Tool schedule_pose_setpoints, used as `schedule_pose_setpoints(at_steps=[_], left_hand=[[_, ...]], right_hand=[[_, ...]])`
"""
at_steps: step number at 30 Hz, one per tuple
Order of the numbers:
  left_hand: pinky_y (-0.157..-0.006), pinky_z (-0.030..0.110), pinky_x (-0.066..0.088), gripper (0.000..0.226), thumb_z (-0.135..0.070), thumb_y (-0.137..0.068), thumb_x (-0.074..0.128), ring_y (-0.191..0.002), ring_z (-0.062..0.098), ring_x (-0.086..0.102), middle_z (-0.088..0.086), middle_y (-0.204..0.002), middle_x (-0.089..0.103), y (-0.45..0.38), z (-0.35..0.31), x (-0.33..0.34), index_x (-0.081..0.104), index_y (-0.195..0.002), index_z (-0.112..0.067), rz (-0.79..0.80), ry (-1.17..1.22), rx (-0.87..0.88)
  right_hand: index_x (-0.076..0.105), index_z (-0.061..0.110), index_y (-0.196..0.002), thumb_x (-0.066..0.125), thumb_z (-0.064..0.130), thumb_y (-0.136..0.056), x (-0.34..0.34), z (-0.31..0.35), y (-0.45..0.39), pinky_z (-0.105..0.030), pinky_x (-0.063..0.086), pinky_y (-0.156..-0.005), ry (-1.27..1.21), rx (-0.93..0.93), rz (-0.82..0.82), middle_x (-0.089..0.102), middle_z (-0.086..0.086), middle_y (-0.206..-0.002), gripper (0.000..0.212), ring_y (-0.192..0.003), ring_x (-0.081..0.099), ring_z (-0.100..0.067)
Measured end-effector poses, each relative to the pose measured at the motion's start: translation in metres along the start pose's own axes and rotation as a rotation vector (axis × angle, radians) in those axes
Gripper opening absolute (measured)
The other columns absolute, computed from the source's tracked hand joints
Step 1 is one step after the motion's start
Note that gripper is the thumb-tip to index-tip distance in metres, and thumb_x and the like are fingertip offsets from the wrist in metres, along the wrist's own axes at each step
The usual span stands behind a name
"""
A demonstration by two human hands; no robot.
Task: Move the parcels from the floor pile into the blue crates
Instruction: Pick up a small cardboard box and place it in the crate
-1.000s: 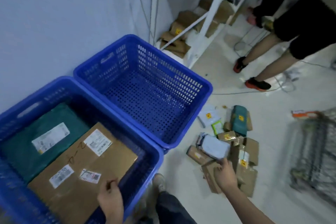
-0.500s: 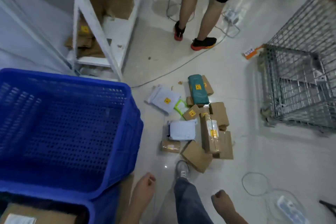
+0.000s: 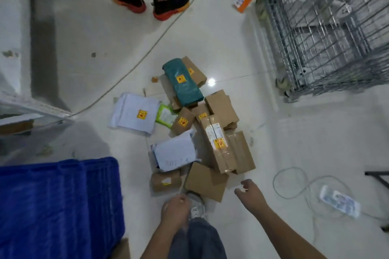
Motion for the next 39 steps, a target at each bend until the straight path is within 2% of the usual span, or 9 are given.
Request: schedule_pose_setpoints(at_steps=[3,6,8,11,14,17,26,35,39], left_hand=[[-0.077,0.028,0.047,0.027,-0.020,-0.093,0.047,-0.096,0.022,0.061,0.010,-0.111,0.062,-0.055,-0.024,0.028,0.052,-0.118,-0.011,0.074,-0.038,0.059],[-0.087,0.030,0.044,0.042,-0.019,-0.095,0.049,-0.110,0.022,0.054,0.007,-0.127,0.052,-0.111,-0.040,0.057,0.043,-0.135,-0.007,0.150,-0.124,0.123],[-0.083,0.027,0.043,0.019,-0.014,-0.095,0.052,-0.091,0.011,0.058,0.004,-0.107,0.061,-0.148,-0.043,0.079,0.060,-0.112,-0.014,0.183,-0.101,0.169],[-0.071,0.012,0.034,0.045,0.005,-0.096,0.041,-0.063,-0.011,0.052,0.003,-0.066,0.051,-0.206,-0.043,0.103,0.063,-0.060,-0.013,0.166,-0.098,0.134],[-0.083,0.020,0.046,0.019,-0.027,-0.088,0.058,-0.085,0.010,0.057,0.007,-0.094,0.058,-0.246,-0.040,0.115,0.061,-0.097,-0.010,0.161,-0.036,0.046],[-0.089,0.033,0.050,0.064,-0.037,-0.082,0.062,-0.093,0.011,0.056,-0.009,-0.116,0.057,-0.269,-0.034,0.122,0.038,-0.140,-0.026,0.167,0.073,0.051],[-0.096,0.034,0.047,0.044,-0.019,-0.087,0.061,-0.110,0.019,0.059,0.003,-0.124,0.062,-0.263,-0.024,0.129,0.050,-0.130,-0.019,0.263,0.333,0.080],[-0.080,0.037,0.050,0.035,-0.030,-0.075,0.076,-0.097,0.009,0.061,-0.012,-0.106,0.062,-0.223,-0.017,0.090,0.050,-0.098,-0.032,0.135,0.423,0.165],[-0.081,0.025,0.051,0.063,-0.016,-0.071,0.080,-0.100,0.012,0.058,-0.001,-0.115,0.056,-0.201,-0.009,0.064,0.044,-0.122,-0.022,0.069,0.246,0.281]], right_hand=[[0.054,0.031,-0.087,0.058,0.023,-0.087,0.006,-0.004,-0.056,-0.013,0.037,-0.064,-0.086,-0.060,-0.052,0.063,-0.003,-0.105,0.009,-0.079,0.054,-0.002],[0.052,0.023,-0.124,0.056,0.029,-0.088,0.015,-0.018,-0.111,-0.025,0.034,-0.083,-0.081,-0.095,-0.087,0.056,-0.001,-0.126,0.037,-0.106,0.055,-0.021],[0.048,0.016,-0.132,0.059,0.029,-0.087,0.022,-0.028,-0.144,-0.021,0.036,-0.081,-0.068,-0.126,-0.115,0.053,0.002,-0.114,0.048,-0.107,0.055,-0.023],[0.051,0.015,-0.121,0.061,0.019,-0.087,0.036,-0.041,-0.183,-0.012,0.042,-0.075,-0.081,-0.253,-0.081,0.050,0.011,-0.100,0.036,-0.099,0.054,-0.017],[0.045,0.010,-0.125,0.062,0.018,-0.084,0.051,-0.056,-0.211,-0.036,0.048,-0.092,-0.118,-0.268,-0.081,0.053,0.000,-0.116,0.045,-0.112,0.053,-0.023],[0.042,0.012,-0.128,0.056,0.015,-0.087,0.061,-0.063,-0.226,-0.030,0.043,-0.091,-0.227,-0.278,-0.084,0.050,0.001,-0.118,0.043,-0.113,0.052,-0.021],[0.042,0.013,-0.085,0.065,0.032,-0.085,0.076,-0.059,-0.227,-0.029,0.043,-0.071,-0.388,-0.123,-0.016,0.043,0.001,-0.076,0.029,-0.076,0.046,-0.017],[0.044,0.013,-0.109,0.067,0.036,-0.083,0.101,-0.049,-0.170,-0.009,0.047,-0.061,-0.327,-0.211,0.015,0.056,0.013,-0.093,0.042,-0.083,0.059,-0.001],[0.043,0.024,-0.110,0.072,0.023,-0.081,0.112,-0.042,-0.121,-0.004,0.047,-0.068,-0.453,-0.258,-0.012,0.060,0.008,-0.104,0.041,-0.089,0.061,0.005]])
Point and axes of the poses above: each hand's wrist, its own y-axis away from the middle knuckle, its own x-axis out of the palm, z = x × y, the point moved 2 cm from there along -y, towards the middle knuckle
